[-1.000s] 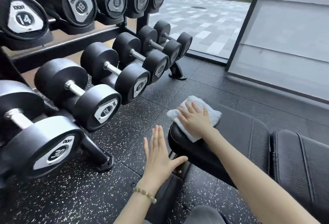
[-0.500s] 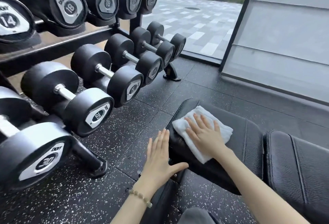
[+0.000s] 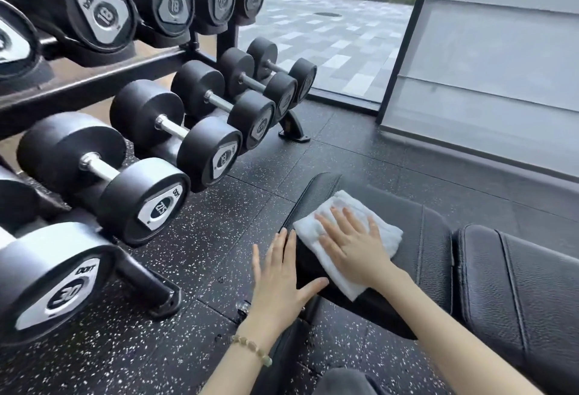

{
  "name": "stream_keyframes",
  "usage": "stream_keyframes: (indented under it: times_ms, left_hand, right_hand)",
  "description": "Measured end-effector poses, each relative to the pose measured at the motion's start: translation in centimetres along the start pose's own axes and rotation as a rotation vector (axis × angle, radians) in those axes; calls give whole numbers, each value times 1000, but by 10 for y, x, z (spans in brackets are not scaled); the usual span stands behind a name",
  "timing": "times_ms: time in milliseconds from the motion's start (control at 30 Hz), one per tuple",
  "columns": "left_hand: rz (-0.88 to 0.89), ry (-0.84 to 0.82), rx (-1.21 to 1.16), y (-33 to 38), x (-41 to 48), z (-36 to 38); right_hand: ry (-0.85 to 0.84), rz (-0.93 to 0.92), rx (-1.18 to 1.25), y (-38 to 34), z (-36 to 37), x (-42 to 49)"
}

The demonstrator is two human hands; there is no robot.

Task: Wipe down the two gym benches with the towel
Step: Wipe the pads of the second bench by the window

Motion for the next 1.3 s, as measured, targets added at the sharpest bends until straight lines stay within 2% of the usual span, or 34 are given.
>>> stream_keyframes:
  times_ms: [200, 300, 400, 667, 767, 867, 1000, 1167, 1300]
  left_hand:
    - [-27, 56, 116, 2, 4, 9]
    - [-33, 51, 117, 1, 3, 5]
    - [-29, 39, 136, 1, 1, -2]
    - [-41, 66, 147, -1, 0, -5]
    - [-42, 49, 113, -2, 1, -4]
    - [-47, 30, 49, -3, 2, -1]
    - [-10, 9, -44, -6, 3, -3]
    - [65, 22, -210, -13, 0, -11]
    - [74, 20, -277, -21, -8, -11]
  right_hand:
    - [0, 50, 81, 31, -22, 95]
    - [26, 63, 86, 37, -23, 109]
    - [87, 102, 82, 56, -23, 89]
    - [112, 358, 96, 170, -18, -10]
    - [79, 365, 118, 153, -5, -43]
    - [72, 275, 102, 105, 4, -82]
    - [217, 116, -28, 51, 12, -113]
    - [220, -28, -153, 11, 11, -86]
    - [79, -101, -85, -29, 9, -23]
Point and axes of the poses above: each hand's wrist, its own x-axis towards the middle knuckle, its own z-axis out of the palm, y = z × x, the point moved 7 cm from there along x, towards the middle knuckle, and after that the axes turned 6 degrees about -z, right-handed, at the moved point
